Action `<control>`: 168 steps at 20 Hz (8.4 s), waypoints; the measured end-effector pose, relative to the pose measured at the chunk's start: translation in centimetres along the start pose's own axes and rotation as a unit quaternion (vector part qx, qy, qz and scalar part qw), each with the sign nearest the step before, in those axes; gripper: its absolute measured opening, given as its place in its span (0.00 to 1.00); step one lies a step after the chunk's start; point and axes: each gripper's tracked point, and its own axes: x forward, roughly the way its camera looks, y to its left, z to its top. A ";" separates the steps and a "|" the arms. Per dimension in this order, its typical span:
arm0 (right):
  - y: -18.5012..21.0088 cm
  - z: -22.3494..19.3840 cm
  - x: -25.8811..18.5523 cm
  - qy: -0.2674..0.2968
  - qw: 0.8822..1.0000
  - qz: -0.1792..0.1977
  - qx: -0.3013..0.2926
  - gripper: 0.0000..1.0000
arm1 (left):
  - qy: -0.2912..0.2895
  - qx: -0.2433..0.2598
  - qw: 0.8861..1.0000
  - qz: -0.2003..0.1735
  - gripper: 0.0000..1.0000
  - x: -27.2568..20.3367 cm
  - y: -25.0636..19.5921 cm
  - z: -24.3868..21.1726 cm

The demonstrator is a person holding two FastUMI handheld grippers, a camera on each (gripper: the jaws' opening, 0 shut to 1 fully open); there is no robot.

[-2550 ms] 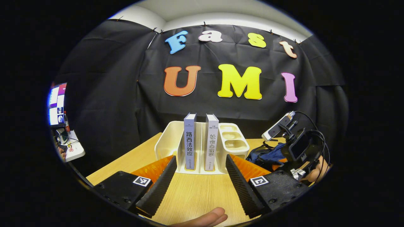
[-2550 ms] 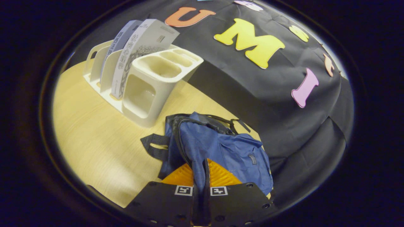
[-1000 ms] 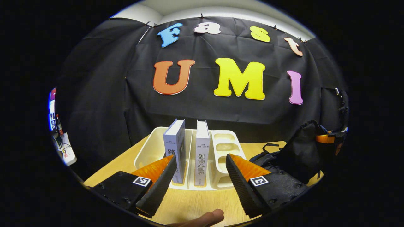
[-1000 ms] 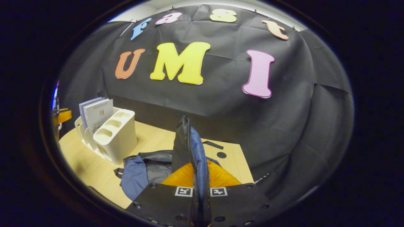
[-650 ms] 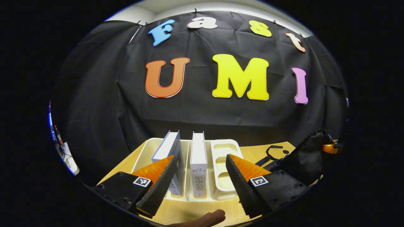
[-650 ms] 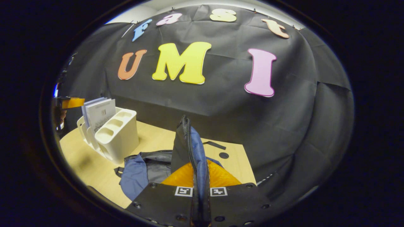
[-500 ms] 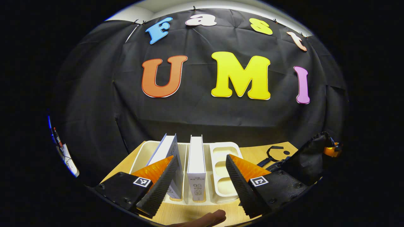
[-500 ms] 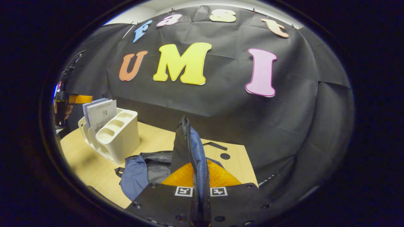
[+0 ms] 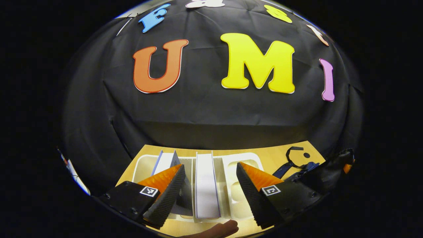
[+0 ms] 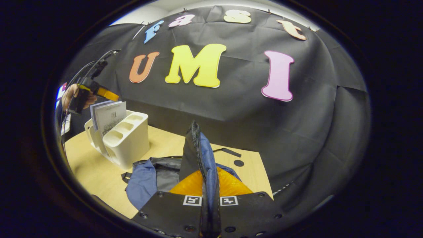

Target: Open the schoolbag, grab two books from the bookshelf and put them into the schoolbag.

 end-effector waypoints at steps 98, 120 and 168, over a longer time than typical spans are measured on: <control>3.6 5.3 -2.2 -0.035 0.997 0.003 0.063 0.05 | 0.102 -0.421 0.848 -0.305 0.47 -1.3 -39.5 -18.9; 3.2 -0.1 -1.4 -0.003 0.994 -0.006 0.108 0.05 | 0.084 -0.070 0.973 -0.201 0.94 -2.7 -31.3 -19.3; 3.4 -4.3 -2.2 -0.008 0.991 0.016 0.133 0.05 | 0.226 0.087 0.970 0.036 0.88 2.2 6.7 -3.7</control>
